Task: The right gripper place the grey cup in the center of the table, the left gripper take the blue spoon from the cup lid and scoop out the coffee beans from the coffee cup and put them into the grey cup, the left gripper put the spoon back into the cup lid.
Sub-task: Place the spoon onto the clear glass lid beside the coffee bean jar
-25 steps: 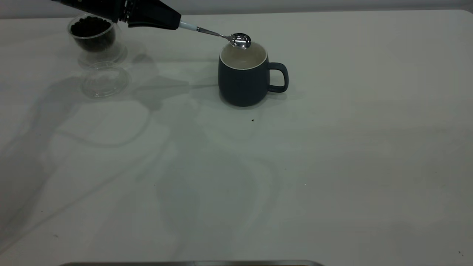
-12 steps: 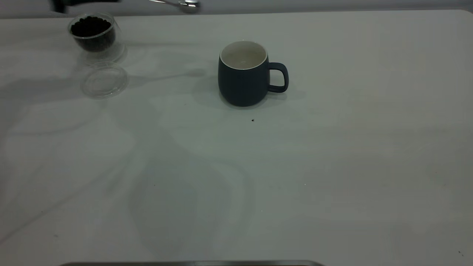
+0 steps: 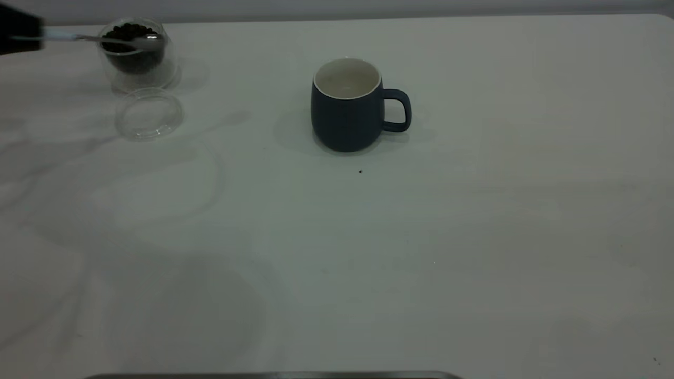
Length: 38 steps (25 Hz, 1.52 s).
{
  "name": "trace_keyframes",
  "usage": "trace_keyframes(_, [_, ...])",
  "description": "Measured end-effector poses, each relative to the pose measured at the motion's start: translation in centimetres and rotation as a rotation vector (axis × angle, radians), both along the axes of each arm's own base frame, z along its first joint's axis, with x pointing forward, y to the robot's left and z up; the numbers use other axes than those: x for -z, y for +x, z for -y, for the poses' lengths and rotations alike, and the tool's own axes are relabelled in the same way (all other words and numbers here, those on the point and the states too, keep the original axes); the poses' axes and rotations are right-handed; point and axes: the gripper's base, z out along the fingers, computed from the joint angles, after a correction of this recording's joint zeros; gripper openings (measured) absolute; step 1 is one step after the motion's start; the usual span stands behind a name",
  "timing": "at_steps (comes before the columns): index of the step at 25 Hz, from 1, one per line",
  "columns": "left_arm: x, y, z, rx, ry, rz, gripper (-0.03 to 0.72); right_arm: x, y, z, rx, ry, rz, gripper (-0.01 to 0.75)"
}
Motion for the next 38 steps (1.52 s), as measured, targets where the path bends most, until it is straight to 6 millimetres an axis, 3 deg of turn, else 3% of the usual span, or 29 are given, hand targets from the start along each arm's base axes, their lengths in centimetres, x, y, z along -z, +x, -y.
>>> trace_keyframes(4, [0.5, -1.2, -1.9, -0.032, 0.015, -0.030, 0.132, 0.0, 0.0, 0.0, 0.000, 0.000, 0.000, 0.459])
trace_keyframes(9, [1.4, -1.4, -2.6, -0.064, 0.115, -0.090, 0.132, 0.0, 0.0, 0.0, 0.000, 0.000, 0.000, 0.459])
trace_keyframes(14, [2.5, -0.9, -2.8, -0.144, 0.092, -0.104, 0.132, 0.0, 0.0, 0.0, 0.000, 0.000, 0.000, 0.459])
trace_keyframes(22, [6.4, -0.9, -2.5, -0.218, 0.015, -0.163, 0.132, 0.0, 0.0, 0.0, 0.000, 0.000, 0.000, 0.459])
trace_keyframes(38, [8.5, 0.3, -0.2, -0.245, 0.008, -0.175, 0.132, 0.0, 0.0, 0.0, 0.000, 0.000, 0.000, 0.459])
